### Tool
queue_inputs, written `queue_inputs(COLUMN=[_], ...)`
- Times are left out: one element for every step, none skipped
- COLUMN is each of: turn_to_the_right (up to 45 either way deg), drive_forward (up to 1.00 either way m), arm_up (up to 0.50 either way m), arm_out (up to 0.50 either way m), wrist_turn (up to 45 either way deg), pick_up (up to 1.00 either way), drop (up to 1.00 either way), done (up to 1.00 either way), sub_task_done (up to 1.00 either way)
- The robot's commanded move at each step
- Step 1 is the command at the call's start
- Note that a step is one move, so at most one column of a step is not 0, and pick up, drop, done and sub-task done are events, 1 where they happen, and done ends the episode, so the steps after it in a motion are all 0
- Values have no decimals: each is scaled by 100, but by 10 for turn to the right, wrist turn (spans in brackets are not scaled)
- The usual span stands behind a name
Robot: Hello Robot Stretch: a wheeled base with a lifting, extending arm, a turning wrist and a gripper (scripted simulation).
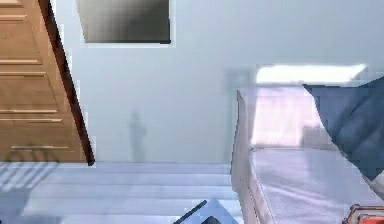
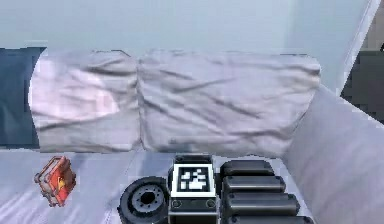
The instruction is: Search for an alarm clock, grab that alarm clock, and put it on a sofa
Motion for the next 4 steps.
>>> queue_inputs(turn_to_the_right=[30, 0, 450, 450], drive_forward=[0, 25, 0, 0], arm_up=[0, 0, 0, 0], arm_out=[0, 0, 0, 0], wrist_turn=[0, 0, 0, 0], pick_up=[0, 0, 0, 0], drop=[0, 0, 0, 0], done=[0, 0, 0, 0], sub_task_done=[0, 0, 0, 0])
